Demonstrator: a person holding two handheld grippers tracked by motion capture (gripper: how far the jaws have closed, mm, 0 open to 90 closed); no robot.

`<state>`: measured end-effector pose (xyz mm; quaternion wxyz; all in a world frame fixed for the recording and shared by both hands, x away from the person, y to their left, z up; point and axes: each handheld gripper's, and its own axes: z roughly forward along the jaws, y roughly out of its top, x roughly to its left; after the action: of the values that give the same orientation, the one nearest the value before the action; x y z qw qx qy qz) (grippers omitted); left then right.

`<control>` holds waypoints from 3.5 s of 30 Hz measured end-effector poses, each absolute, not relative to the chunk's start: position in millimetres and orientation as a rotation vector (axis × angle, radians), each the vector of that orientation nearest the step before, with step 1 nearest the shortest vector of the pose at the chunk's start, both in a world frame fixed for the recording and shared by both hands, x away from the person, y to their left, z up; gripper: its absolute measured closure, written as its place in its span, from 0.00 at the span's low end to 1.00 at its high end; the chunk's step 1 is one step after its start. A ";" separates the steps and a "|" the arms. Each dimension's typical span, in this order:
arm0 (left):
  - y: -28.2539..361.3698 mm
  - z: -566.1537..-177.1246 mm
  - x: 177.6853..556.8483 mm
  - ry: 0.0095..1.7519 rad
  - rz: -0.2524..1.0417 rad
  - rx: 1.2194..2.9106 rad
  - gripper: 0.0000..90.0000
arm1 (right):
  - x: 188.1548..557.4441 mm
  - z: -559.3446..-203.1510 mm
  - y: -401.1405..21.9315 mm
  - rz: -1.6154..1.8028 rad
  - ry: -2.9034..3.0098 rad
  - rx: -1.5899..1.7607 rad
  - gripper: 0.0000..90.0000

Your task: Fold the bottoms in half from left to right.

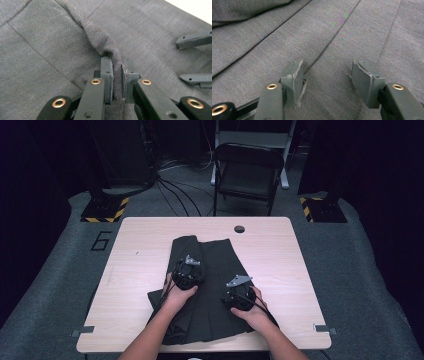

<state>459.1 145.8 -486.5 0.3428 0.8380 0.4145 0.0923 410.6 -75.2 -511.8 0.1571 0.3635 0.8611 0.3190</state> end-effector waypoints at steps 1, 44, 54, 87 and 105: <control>144.6 -488.4 458.7 1.081 0.238 2.183 0.91 | 409.8 -511.6 -74.8 0.912 2.466 1.058 0.47; 239.5 -439.9 427.0 1.123 0.372 2.028 0.52 | 409.0 -511.9 -74.3 0.910 2.459 1.062 0.46; 267.4 -434.5 426.3 1.184 0.391 1.987 0.52 | 409.0 -506.4 -71.6 0.894 2.487 1.052 0.48; 302.9 -432.4 423.2 1.284 0.434 1.885 0.51 | 461.3 -453.8 48.4 1.016 2.524 0.935 0.47; 309.9 -437.7 426.6 1.313 0.440 1.872 0.51 | 467.7 -472.0 56.6 0.887 2.716 0.890 0.50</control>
<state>426.6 309.9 -437.7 0.3956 0.7383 0.5180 0.1736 467.7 56.6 -472.0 0.0744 0.2965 0.9051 0.2955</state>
